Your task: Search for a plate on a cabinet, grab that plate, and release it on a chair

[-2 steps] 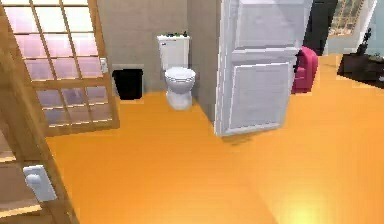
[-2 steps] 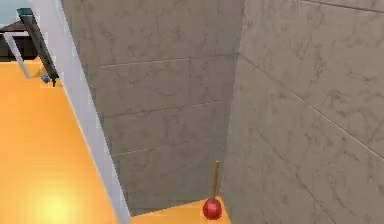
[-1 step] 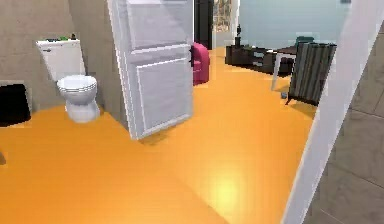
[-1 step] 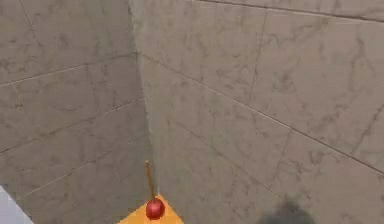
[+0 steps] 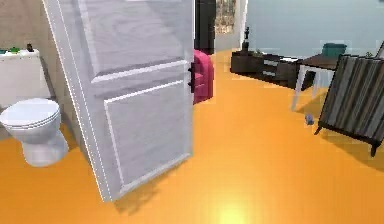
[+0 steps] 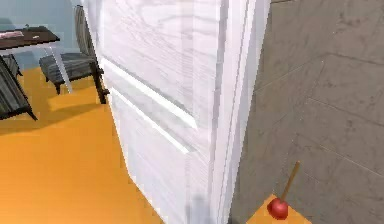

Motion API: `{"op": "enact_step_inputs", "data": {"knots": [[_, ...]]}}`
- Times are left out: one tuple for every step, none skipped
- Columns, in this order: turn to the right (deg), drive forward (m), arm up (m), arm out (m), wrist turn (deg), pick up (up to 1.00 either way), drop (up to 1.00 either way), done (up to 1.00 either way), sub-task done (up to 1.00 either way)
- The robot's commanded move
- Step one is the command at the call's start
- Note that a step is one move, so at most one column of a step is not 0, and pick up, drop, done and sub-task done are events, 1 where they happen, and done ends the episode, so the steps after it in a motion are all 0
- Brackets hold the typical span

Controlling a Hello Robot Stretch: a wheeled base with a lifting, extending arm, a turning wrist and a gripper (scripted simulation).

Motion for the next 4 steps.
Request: {"op": "enact_step_inputs", "data": {"knots": [[18.0,0.0,0.0,0.0,0.0,0.0,0.0,0.0,0.0],[0.0,1.0,0.0,0.0,0.0,0.0,0.0,0.0,0.0],[0.0,1.0,0.0,0.0,0.0,0.0,0.0,0.0,0.0],[3.0,0.0,0.0,0.0,0.0,0.0,0.0,0.0,0.0]]}}
